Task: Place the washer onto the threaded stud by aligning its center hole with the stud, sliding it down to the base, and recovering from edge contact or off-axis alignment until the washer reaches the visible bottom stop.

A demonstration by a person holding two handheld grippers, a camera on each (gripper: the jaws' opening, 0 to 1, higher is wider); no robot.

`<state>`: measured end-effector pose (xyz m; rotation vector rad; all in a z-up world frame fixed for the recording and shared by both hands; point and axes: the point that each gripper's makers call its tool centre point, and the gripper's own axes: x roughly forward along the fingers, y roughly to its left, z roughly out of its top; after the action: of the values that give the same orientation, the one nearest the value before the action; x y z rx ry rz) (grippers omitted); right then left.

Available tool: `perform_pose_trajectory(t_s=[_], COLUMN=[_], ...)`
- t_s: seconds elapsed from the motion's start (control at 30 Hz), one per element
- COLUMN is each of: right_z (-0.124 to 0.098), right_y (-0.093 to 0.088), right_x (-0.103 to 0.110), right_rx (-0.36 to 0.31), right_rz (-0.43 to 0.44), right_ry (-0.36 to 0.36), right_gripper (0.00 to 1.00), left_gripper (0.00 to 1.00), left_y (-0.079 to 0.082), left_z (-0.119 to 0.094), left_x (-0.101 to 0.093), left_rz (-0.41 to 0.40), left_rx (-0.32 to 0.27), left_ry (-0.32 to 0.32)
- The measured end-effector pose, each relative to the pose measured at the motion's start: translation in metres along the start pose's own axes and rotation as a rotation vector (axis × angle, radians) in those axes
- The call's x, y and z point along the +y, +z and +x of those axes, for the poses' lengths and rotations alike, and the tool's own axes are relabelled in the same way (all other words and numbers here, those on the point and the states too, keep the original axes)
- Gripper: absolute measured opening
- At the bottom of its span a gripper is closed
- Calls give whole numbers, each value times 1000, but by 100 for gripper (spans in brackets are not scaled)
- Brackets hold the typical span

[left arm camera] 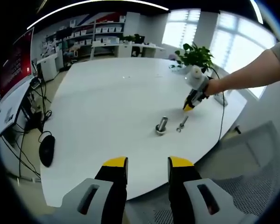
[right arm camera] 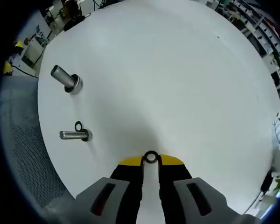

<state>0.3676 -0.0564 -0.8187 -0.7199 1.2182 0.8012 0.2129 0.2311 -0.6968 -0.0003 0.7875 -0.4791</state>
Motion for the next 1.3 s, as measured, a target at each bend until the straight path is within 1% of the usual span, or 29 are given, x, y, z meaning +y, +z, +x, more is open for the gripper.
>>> perform_pose_trajectory(t_s=[0.13,0.3,0.47,0.7,0.73,0.8,0.97,1.13,1.3], right_z=[-6,-20,-33,-46,-42,-44,-54,-63,-68], right_y=[-2,8,13,17,16,18,24,32,36], right_x=[2,3,6,10,6,4,2,10,19], right_rx=[5,-38,-63,-84,-86,-95,-120,-142,-150], right_rz=[11,45,48,23,22,16,10,-15,-29], right_ry=[4,-3,-9,-22,-23,-28,-32,-30,-28], right_gripper=[13,13,13,13,13,13,13,13,13], left_gripper=[32,32,32,32,32,32,34,34,34], left_y=[1,3,8,13,13,14,16,17,16], left_z=[0,-1,-3,-5,-6,-6,-6,-6,-5], left_x=[-2,-3,-3,-3,-3,-3,-6,-7,-9], left_rz=[9,-3,-5,-16,-17,-19,-19,-19,-12], left_rx=[-3,-19,-45,-75,-78,-83,-92,-98,-95], left_ry=[-7,-16,-17,-22,-22,-24,-38,-46,-56])
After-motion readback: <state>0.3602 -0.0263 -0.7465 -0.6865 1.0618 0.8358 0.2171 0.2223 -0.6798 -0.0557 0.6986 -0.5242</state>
